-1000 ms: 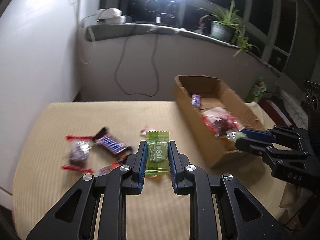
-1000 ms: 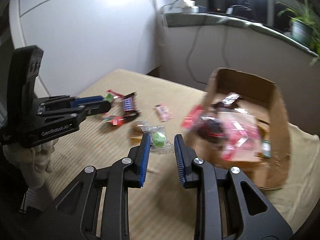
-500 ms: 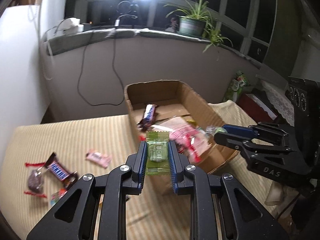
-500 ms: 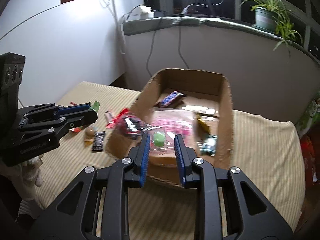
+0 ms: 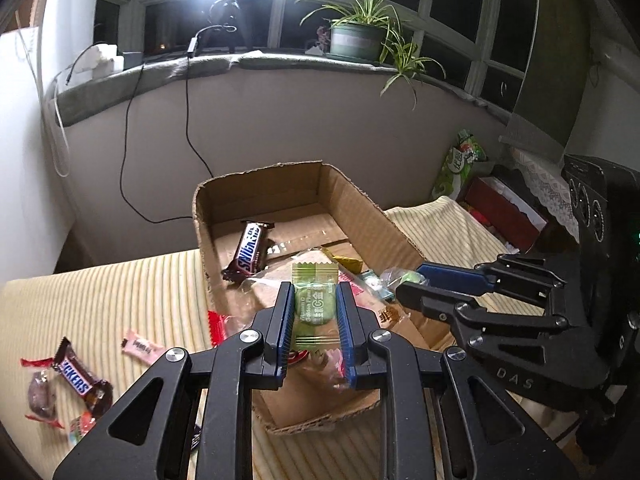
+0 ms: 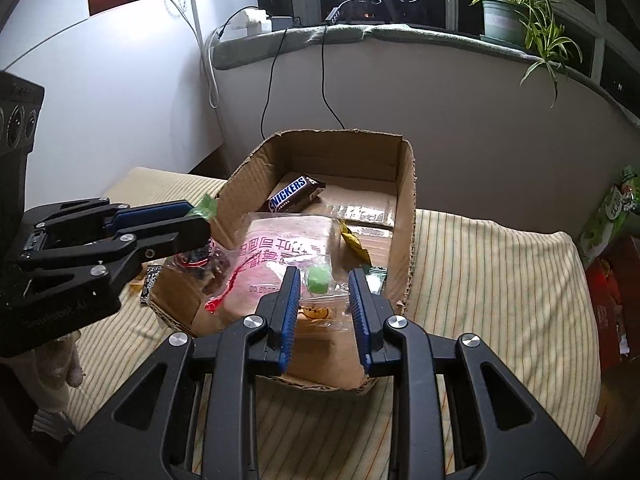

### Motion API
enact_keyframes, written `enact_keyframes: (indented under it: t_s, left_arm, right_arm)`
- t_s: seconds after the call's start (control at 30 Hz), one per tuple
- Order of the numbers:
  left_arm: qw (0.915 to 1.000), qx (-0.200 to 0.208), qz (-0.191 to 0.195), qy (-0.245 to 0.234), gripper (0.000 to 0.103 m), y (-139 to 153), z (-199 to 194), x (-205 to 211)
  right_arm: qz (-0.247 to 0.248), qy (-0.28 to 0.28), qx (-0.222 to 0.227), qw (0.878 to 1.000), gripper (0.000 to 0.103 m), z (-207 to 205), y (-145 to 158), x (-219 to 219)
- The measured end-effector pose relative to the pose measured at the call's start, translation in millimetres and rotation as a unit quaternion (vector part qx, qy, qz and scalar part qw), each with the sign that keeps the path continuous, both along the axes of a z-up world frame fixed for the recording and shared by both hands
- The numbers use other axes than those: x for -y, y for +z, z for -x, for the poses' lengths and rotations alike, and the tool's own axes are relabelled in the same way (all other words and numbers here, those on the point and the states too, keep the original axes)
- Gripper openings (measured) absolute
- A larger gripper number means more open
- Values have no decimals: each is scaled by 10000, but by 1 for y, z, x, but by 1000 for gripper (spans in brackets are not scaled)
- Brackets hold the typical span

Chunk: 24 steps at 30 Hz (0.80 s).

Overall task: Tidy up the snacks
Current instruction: 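Open both tools over the box to drop the green packet and candy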

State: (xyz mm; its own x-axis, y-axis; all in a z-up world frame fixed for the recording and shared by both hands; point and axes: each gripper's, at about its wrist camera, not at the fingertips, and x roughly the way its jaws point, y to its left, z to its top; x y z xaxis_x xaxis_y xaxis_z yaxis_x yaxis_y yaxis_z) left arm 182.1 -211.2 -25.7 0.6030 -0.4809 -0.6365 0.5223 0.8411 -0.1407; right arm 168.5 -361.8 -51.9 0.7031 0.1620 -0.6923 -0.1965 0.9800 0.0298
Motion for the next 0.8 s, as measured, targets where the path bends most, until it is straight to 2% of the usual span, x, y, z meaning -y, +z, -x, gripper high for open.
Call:
enact_keyframes:
  t_s: [0.33,0.43,0.47,0.57,0.67,0.8]
  left_arm:
    - [10000,-13,-41,2,22,-1,-2,6]
    - [10000,11,-38,28,37,0,-1,6]
    - [10000,28,-23,37,40,1,-1,5]
    - [10000,63,-9,69,44,3,1,3]
    - [9999,111,21,100,49,6,3,0]
    - [9997,168,51,145,57,10,6,-3]
  right_arm:
    - [-40,3,-6,10000,26,-3,-3,2]
    - [-7,-11,-10,10000,27,-2,-3,1]
    - [9,-16,-6,10000,32,-2,-3,1]
    - [82,-90,77,9999,62,1,-1,0]
    - [62,-96,90,9999,66,2,1,1]
    - [94,-129,104,9998,80,3,2,0]
